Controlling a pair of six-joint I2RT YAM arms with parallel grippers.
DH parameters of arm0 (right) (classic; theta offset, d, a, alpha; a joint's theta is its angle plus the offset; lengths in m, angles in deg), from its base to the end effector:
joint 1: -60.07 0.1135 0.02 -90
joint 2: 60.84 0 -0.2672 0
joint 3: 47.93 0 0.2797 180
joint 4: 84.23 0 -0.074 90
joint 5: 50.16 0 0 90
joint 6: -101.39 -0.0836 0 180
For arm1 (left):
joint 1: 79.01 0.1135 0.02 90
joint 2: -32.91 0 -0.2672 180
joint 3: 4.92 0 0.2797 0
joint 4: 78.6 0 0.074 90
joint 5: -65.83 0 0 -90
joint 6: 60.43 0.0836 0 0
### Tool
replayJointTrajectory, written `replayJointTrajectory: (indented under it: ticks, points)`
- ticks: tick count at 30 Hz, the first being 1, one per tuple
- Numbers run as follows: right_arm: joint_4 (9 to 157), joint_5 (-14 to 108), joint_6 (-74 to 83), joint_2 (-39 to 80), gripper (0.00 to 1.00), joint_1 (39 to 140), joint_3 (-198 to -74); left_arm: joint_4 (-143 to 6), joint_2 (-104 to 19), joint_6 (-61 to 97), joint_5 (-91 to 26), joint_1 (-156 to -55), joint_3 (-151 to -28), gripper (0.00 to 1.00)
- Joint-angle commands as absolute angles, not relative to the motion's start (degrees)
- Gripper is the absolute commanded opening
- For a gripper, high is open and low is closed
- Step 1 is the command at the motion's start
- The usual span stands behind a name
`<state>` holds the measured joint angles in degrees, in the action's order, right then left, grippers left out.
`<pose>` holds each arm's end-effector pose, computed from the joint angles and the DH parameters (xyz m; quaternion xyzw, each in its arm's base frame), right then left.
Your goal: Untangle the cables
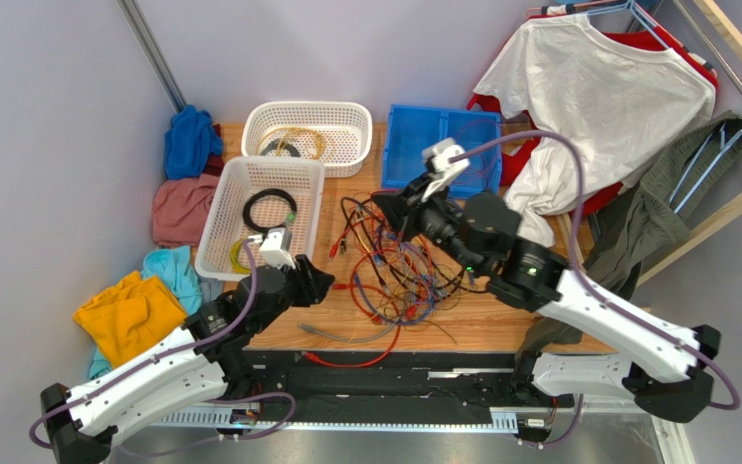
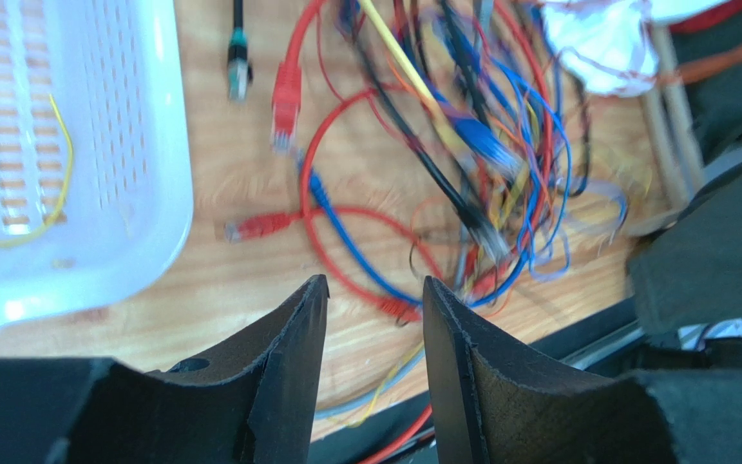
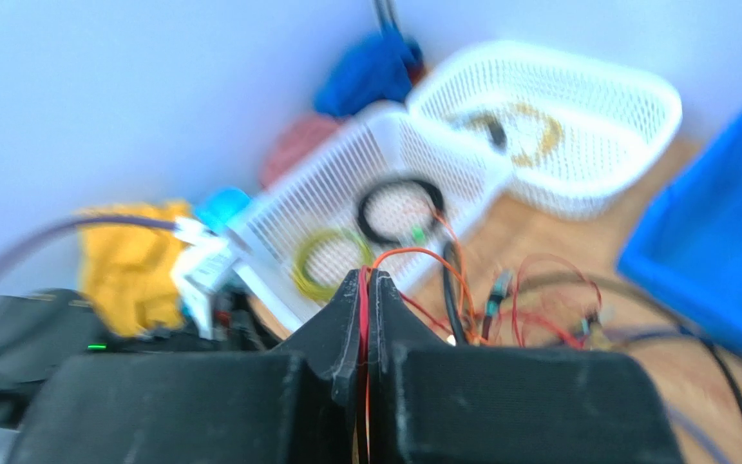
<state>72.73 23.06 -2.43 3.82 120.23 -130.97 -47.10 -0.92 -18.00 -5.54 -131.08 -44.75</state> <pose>0.1825 0.2696 0.4307 -0.1953 0.7076 0.3177 0.6001 0.1529 -0.1528 0.2255 -0.0535 0.8373 -0.3140 0.4443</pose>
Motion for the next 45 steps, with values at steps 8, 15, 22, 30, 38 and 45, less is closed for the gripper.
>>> replayJointTrajectory:
  ticks: [8, 15, 22, 30, 38, 45]
  points:
    - [58.25, 23.41, -0.64, -6.08, 0.00, 121.51, -135.31, -50.30, 2.40, -7.00, 0.00, -131.22, -57.38, 0.50]
    - [59.21, 24.54, -4.69, -10.65, 0.00, 121.51, -125.19, -65.14, 3.12, -1.11, -9.12, -131.22, -54.49, 0.52]
    - [58.87, 26.48, -6.01, -12.94, 0.00, 121.51, -123.87, -78.23, -8.99, -0.48, -22.22, -131.22, -53.86, 0.54]
    - [58.25, 26.83, -6.54, -15.13, 0.00, 121.51, -122.46, -84.31, -21.13, -2.68, -33.48, -131.30, -55.98, 0.54]
    - [57.81, 27.18, -6.54, -15.31, 0.00, 121.51, -122.28, -88.36, -26.77, -3.30, -34.82, -132.36, -55.89, 0.53]
    - [57.72, 27.71, -6.98, -15.40, 0.00, 121.51, -121.93, -86.79, -29.58, -2.42, -32.09, -132.36, -56.94, 0.25]
